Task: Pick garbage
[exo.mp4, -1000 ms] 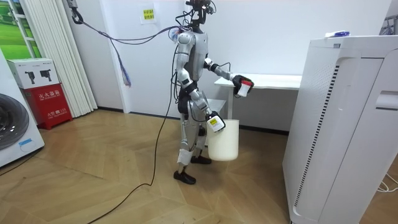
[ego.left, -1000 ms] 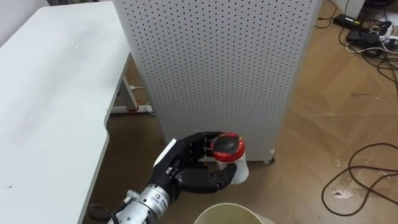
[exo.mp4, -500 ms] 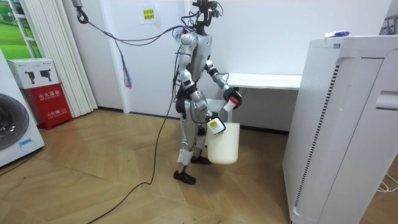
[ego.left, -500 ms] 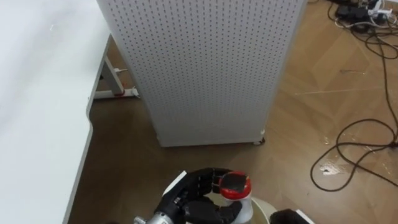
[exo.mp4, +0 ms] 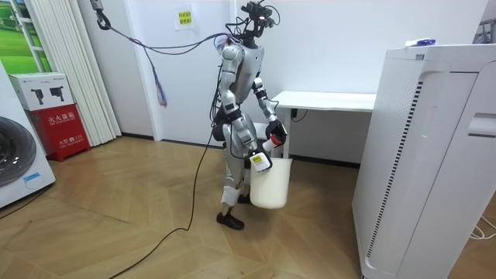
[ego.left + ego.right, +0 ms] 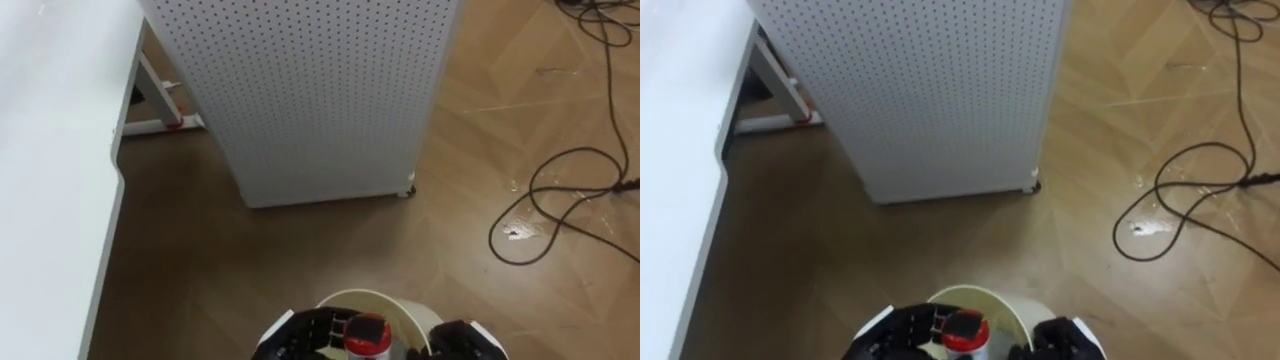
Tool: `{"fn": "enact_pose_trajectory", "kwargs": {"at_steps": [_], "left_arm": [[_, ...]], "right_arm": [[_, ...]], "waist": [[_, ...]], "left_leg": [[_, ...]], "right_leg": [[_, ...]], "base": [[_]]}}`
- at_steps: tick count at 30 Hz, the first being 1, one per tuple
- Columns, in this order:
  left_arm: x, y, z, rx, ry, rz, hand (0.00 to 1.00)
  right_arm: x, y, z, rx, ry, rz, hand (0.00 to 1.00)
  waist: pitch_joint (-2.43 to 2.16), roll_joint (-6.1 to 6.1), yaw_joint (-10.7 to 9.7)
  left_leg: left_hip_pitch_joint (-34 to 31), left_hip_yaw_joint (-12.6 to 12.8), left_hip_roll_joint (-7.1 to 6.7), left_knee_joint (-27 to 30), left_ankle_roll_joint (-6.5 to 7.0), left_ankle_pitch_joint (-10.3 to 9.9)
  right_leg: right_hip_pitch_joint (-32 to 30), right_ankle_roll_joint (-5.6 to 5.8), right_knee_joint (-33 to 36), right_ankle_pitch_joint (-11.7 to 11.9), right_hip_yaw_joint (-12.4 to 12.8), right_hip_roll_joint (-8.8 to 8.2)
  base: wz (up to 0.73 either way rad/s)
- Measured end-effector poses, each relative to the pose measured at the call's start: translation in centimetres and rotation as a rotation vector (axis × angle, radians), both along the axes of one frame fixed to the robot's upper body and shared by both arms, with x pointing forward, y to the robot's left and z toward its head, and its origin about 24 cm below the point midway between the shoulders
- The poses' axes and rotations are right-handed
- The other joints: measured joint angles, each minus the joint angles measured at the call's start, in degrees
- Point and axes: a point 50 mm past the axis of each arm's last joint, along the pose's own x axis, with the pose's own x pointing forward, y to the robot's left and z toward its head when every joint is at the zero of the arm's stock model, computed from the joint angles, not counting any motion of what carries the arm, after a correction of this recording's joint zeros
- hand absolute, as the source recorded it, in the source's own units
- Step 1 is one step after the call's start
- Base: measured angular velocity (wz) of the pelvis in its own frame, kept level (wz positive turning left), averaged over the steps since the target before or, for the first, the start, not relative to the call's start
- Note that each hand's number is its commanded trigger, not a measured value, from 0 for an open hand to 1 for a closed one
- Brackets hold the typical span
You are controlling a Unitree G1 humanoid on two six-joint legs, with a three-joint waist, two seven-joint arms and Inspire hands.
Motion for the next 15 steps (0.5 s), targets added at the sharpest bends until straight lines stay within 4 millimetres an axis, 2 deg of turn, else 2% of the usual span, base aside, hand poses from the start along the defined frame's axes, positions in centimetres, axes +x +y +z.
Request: {"fn": "enact_pose_trajectory", "kwargs": {"at_steps": [4,9,15], "left_arm": [[-0.11,0.36,-0.34,0.025,0.005,-0.003,0.0],[0.01,0.44,-0.19,0.021,-0.016,-0.001,0.0],[0.03,0.92,-0.16,0.035,-0.027,0.001,0.0]], "right_arm": [[0.15,0.15,0.07,0.002,-0.004,0.004,1.0],[0.46,0.52,0.22,0.011,-0.013,0.009,1.0],[0.38,0.71,0.16,0.01,-0.014,0.015,1.0]], "waist": [[-0.04,-0.35,0.02],[-0.15,-1.52,0.05],[-0.18,-1.57,0.56]], "left_leg": [[-1.11,0.28,-0.08,0.16,0.16,0.18],[-1.36,0.88,-0.04,0.89,0.18,0.18],[-1.39,0.79,0.27,1.17,0.2,0.15]], "right_leg": [[-1.3,-0.03,0.63,-0.17,0.0,-0.31],[-1.4,-0.04,1.33,-0.19,-0.12,-0.37],[-1.48,-0.14,1.23,-0.25,-0.16,-0.16]], "base": [[0.01],[0.0],[0.0]]}}
